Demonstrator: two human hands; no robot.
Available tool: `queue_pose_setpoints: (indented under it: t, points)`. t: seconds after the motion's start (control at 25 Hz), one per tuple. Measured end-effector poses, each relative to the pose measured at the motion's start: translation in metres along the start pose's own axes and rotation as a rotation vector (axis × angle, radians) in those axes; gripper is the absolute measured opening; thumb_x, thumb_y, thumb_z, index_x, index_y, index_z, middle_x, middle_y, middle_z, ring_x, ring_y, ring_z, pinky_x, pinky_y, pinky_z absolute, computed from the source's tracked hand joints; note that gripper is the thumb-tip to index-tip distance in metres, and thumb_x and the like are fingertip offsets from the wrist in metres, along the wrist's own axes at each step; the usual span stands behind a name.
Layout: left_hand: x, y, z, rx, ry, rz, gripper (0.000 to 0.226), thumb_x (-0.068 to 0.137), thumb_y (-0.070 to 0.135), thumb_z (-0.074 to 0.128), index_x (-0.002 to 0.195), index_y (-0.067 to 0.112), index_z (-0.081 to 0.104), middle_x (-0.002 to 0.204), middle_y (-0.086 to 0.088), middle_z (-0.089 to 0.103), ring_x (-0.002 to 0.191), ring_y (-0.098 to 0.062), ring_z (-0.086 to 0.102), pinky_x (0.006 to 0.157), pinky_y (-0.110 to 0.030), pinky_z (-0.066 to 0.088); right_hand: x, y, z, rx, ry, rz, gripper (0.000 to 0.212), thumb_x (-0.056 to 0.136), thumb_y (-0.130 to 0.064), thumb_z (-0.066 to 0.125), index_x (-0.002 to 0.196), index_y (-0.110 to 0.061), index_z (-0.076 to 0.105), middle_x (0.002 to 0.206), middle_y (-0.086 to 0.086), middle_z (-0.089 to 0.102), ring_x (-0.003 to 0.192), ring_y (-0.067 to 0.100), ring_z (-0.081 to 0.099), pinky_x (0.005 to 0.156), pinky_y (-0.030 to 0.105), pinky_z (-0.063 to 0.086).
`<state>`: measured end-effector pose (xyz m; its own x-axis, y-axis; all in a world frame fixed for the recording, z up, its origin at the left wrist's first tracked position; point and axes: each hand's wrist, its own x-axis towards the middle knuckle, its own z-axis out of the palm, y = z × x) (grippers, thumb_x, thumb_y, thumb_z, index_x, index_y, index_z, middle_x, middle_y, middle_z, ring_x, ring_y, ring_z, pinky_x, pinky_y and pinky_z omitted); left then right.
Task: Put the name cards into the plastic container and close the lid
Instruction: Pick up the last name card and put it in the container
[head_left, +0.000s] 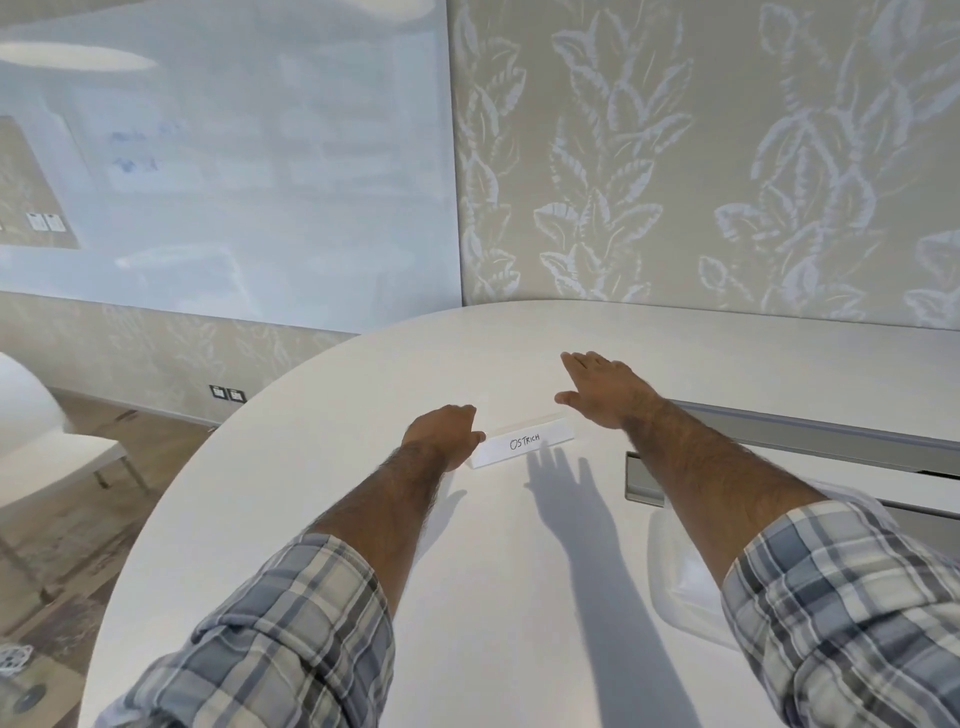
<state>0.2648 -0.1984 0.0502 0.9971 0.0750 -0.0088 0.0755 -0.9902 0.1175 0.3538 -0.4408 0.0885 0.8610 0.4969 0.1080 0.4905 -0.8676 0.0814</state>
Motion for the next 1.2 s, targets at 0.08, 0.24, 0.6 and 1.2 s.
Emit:
queue_pose_setpoints:
  t: [0.08,0.24,0.6,1.2]
  points:
    - [0.014,-0.001,0.009,-0.010,-0.015,-0.015,0.044,0.099,0.042,0.045,0.137,0.019,0.050,0.136,-0.003,0.057,0.121,-0.027,0.056,0.091,-0.038,0.045,0.014,0.004,0.009,-0.006,-0.007,-0.003,0.064,0.103,-0.046,0.038,0.153,-0.010,0.022,0.158,0.007,0.032,0.146,0.025,0.026,0.115,0.049,0.027]
    - [0.038,-0.006,0.027,-0.051,-0.031,-0.025,0.042,0.098,0.042,0.051,0.133,0.018,0.053,0.132,-0.003,0.059,0.117,-0.027,0.058,0.084,-0.035,0.042,0.038,0.010,0.034,-0.028,-0.063,-0.003,0.060,0.101,-0.047,0.042,0.148,-0.011,0.032,0.152,0.008,0.041,0.142,0.025,0.034,0.112,0.046,0.031]
    - [0.062,-0.008,0.051,-0.095,-0.077,0.030,0.049,0.086,0.046,0.067,0.128,0.022,0.058,0.124,0.001,0.062,0.110,-0.024,0.060,0.080,-0.032,0.045,0.069,0.001,0.070,-0.114,-0.192,-0.040,0.052,0.092,-0.044,0.059,0.132,-0.012,0.049,0.125,0.009,0.060,0.114,0.033,0.058,0.097,0.040,0.045]
    - [0.067,0.004,0.060,-0.079,-0.066,0.019,0.042,0.084,0.037,0.072,0.119,0.018,0.061,0.116,-0.002,0.064,0.103,-0.026,0.062,0.075,-0.032,0.044,0.059,-0.013,0.081,-0.091,-0.230,0.029,0.035,0.088,-0.026,0.065,0.119,-0.013,0.058,0.119,0.007,0.063,0.106,0.031,0.062,0.076,0.033,0.046]
